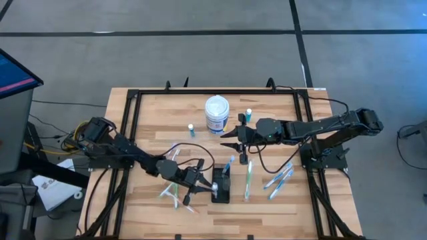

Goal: Pick & Place toothbrushing station
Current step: Put the right violet toothbrush into the black mesh organizer

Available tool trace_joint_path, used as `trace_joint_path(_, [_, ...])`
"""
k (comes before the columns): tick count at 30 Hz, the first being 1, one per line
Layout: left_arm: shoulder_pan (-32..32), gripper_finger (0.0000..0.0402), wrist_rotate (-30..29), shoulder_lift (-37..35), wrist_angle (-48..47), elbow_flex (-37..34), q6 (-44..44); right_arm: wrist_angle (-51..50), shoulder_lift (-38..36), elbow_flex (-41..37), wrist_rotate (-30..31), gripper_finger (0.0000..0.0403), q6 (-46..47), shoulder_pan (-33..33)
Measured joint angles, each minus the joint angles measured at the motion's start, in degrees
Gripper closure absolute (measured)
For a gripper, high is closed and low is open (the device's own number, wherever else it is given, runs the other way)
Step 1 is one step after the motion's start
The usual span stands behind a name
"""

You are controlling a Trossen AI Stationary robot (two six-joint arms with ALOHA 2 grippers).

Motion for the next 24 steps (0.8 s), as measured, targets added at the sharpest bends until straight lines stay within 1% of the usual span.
trace_joint_path(13, [-0.02,0.0362,-0.19,5.43,3.66,-0.06,1.22,-0.13,0.00,-0.02,0.02,0.0290,-0.01,0.00])
trace_joint_path(24, [-0.02,0.0362,-0.30,5.44,4.18,-0.06,1.19,-0.14,0.00,-0.02,0.00,0.0290,-0.01,0.00])
